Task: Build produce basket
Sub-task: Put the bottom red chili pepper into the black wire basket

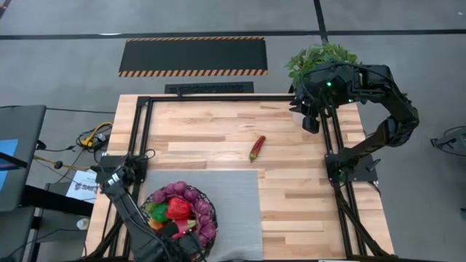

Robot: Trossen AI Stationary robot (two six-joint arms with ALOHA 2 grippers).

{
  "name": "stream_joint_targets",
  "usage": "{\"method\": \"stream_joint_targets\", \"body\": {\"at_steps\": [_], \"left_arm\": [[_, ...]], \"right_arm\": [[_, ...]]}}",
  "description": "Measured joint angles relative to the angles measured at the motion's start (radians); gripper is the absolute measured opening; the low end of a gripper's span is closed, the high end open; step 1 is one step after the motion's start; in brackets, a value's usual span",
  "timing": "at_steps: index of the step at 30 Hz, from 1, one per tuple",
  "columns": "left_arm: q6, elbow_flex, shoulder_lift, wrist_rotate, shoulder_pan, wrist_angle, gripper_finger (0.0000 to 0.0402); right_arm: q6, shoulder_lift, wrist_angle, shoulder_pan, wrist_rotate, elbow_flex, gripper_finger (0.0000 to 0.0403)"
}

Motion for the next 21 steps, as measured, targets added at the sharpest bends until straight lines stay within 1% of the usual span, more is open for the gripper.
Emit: {"method": "stream_joint_targets", "body": {"at_steps": [2,5,9,12,15,18,21], "left_arm": [[0.014,-0.018,0.001,0.013,0.000,0.011,0.0110],[0.073,-0.050,0.002,0.050,0.000,0.078,0.0110],[0.110,-0.111,0.003,0.093,0.000,0.134,0.0110],[0.130,-0.143,0.003,0.100,0.000,0.129,0.0110],[0.151,-0.147,0.003,0.094,0.002,0.132,0.0111],[0.146,-0.147,0.003,0.091,0.005,0.132,0.0125],[0.147,-0.147,0.003,0.124,0.005,0.132,0.0152]], "right_arm": [[0.000,0.000,0.000,0.000,0.000,0.000,0.0104],[0.000,0.000,0.000,0.000,0.000,0.000,0.0104],[0.001,0.000,-0.001,0.000,0.000,0.000,0.0104],[0.001,0.000,-0.001,0.000,0.000,0.000,0.0104],[0.001,0.000,-0.001,0.000,0.000,0.000,0.0104],[0.001,0.000,-0.001,0.000,0.000,0.000,0.0104],[0.001,0.000,-0.001,0.000,0.000,0.000,0.0104]]}}
